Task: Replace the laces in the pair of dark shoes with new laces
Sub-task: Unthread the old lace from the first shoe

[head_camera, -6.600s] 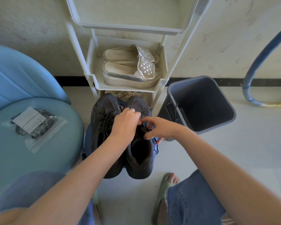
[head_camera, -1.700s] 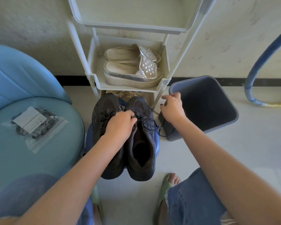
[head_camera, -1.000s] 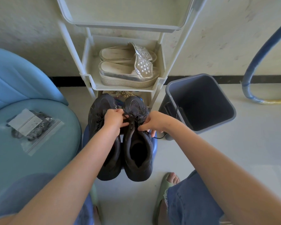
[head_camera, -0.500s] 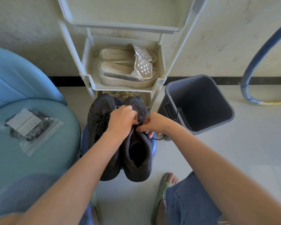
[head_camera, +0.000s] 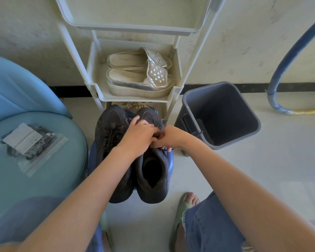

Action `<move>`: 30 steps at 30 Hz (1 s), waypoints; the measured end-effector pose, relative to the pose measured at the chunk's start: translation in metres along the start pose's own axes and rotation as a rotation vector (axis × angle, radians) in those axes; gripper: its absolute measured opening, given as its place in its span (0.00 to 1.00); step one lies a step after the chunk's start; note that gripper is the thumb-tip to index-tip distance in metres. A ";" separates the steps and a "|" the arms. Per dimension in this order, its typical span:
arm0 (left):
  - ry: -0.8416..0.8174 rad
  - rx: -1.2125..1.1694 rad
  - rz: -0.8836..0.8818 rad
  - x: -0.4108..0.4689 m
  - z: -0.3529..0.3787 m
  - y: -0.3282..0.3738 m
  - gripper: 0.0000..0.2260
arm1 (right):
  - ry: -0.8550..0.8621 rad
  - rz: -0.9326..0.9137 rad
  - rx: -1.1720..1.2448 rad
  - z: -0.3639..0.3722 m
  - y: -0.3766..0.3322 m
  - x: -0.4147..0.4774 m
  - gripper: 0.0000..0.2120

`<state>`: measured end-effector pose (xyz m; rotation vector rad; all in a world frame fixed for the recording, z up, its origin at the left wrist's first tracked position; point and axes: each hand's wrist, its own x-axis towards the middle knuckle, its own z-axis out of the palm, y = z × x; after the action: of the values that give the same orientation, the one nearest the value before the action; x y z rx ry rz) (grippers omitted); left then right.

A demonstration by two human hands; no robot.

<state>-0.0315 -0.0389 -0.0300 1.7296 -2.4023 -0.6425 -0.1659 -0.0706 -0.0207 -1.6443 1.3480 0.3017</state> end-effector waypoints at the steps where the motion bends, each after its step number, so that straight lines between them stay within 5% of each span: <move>1: -0.020 0.096 0.006 0.000 0.003 -0.003 0.10 | -0.001 -0.004 0.003 0.000 0.000 0.000 0.14; 13: 0.076 0.169 -0.052 -0.002 0.003 -0.009 0.07 | 0.022 -0.031 0.045 0.002 0.005 -0.002 0.14; 17: 0.108 0.112 -0.010 -0.005 0.006 -0.004 0.16 | 0.031 -0.041 0.036 0.001 0.006 -0.003 0.14; 24: 0.104 0.162 -0.069 0.000 0.009 -0.011 0.06 | 0.046 -0.045 0.051 0.003 0.006 -0.002 0.14; 27: 0.239 0.188 -0.070 -0.001 0.013 -0.013 0.04 | 0.050 -0.040 0.067 0.002 0.008 -0.002 0.15; 30: 0.585 -0.058 -0.300 0.001 -0.002 -0.012 0.05 | 0.021 -0.027 0.054 0.001 0.008 -0.002 0.15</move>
<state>-0.0205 -0.0431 -0.0330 1.9316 -1.7367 -0.1826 -0.1729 -0.0683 -0.0241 -1.6234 1.3370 0.2303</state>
